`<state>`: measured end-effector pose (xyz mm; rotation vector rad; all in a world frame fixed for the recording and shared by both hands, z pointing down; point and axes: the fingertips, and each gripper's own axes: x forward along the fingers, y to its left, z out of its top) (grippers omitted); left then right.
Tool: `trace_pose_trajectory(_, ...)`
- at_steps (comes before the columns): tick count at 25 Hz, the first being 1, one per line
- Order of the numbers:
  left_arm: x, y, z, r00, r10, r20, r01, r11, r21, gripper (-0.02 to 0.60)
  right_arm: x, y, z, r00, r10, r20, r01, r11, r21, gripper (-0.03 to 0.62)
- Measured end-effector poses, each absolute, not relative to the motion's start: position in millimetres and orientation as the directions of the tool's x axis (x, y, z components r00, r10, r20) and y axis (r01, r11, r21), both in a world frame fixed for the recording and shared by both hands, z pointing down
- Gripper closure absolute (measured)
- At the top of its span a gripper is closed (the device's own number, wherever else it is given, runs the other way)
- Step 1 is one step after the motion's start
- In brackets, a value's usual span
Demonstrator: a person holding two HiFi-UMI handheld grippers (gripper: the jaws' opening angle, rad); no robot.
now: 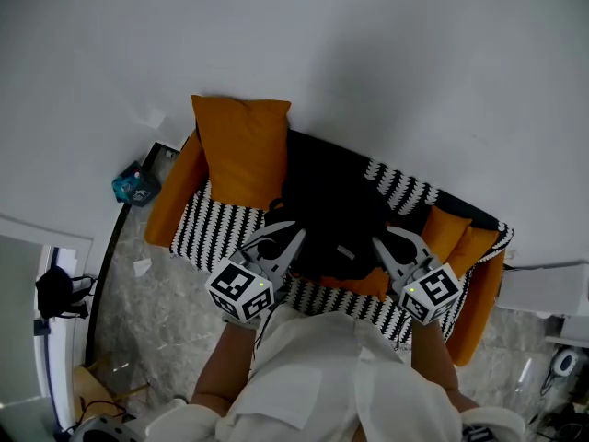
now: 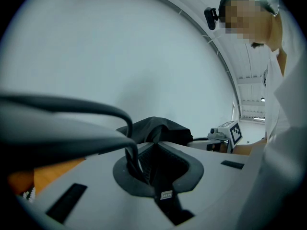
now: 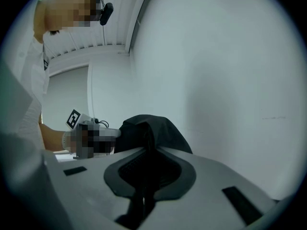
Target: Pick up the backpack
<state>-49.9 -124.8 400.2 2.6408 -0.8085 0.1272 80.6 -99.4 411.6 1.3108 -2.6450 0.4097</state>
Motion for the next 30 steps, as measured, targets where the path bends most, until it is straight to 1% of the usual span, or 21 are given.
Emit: trace_pose_trajectory(30,-47.0,-119.1,399.5,0.838,-0.512,0.189,-0.546,-0.774,0.320,0.541,80.8,-91.9,411.1,-0.600,-0.755,0.264,-0.798,0.584,-0.146,0.556)
